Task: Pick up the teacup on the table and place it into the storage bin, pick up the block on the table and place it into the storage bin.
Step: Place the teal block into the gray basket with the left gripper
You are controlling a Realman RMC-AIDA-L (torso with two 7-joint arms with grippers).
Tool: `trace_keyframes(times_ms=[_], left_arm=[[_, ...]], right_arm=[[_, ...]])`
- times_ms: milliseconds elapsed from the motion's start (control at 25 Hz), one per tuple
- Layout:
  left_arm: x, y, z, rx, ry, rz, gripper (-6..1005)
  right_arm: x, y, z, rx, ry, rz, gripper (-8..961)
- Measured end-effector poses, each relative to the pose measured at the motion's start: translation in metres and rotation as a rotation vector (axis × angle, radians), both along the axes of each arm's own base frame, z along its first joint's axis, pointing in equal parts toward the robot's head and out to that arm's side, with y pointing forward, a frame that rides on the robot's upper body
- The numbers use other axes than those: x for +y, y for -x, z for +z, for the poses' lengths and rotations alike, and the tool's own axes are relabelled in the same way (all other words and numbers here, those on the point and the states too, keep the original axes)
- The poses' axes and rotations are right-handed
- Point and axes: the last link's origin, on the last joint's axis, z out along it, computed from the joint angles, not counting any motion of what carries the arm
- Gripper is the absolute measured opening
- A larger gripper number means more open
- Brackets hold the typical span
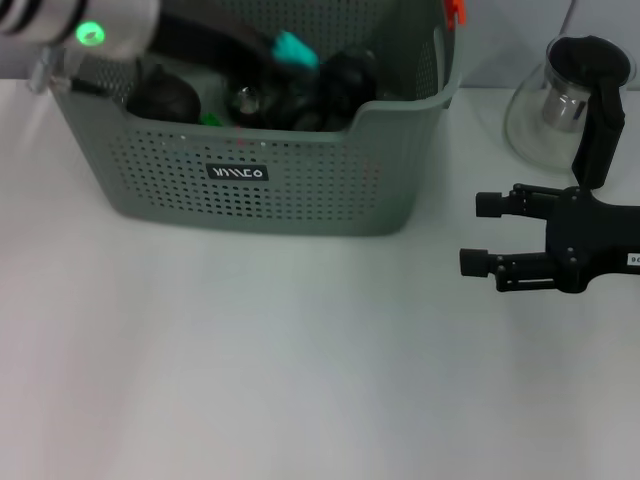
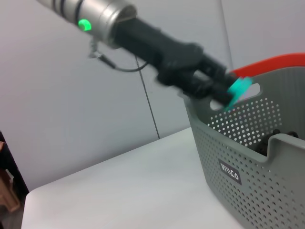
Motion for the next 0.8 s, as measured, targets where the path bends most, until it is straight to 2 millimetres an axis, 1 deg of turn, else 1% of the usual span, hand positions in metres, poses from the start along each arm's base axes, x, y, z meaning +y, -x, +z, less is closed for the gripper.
trace_keyframes(times_ms=[40, 200, 280, 320, 360, 440, 480, 560, 800], left_arm=[[0.005, 0.004, 0.001, -0.005, -0.019, 0.008, 452], [0.037, 0.020, 0.005, -0.021, -0.138, 0.038, 463], [0.051, 0.028, 0.004, -0.024, -0.170, 0.061, 468], [0.064, 0.037, 0.001, -0.018, -0.192, 0.088, 470], [0.064, 0.037, 0.001, -0.018, -0.192, 0.088, 473], [0.078, 0.050, -0.006, 0.009, -0.205, 0.131, 478], [0.078, 0.050, -0.006, 0.009, -0.205, 0.131, 481], [0.084, 0.056, -0.009, 0.019, -0.232, 0.157, 486], [0.089, 0.056, -0.005, -0.007, -0.300, 0.160, 502]], right_arm=[[0.000, 0.000, 0.000, 0.000, 0.001, 0.001, 928], [0.000, 0.002, 0.000, -0.003, 0.008, 0.010, 928], [0.000, 0.003, 0.001, -0.004, 0.015, 0.019, 928], [0.000, 0.003, 0.001, -0.004, 0.015, 0.019, 928], [0.000, 0.003, 0.002, -0.004, 0.017, 0.019, 928], [0.000, 0.003, 0.004, -0.003, 0.022, 0.019, 928], [0.000, 0.003, 0.004, -0.002, 0.023, 0.018, 928], [0.000, 0.003, 0.004, 0.001, 0.025, 0.015, 928], [0.001, 0.003, 0.004, -0.001, 0.025, 0.006, 928]])
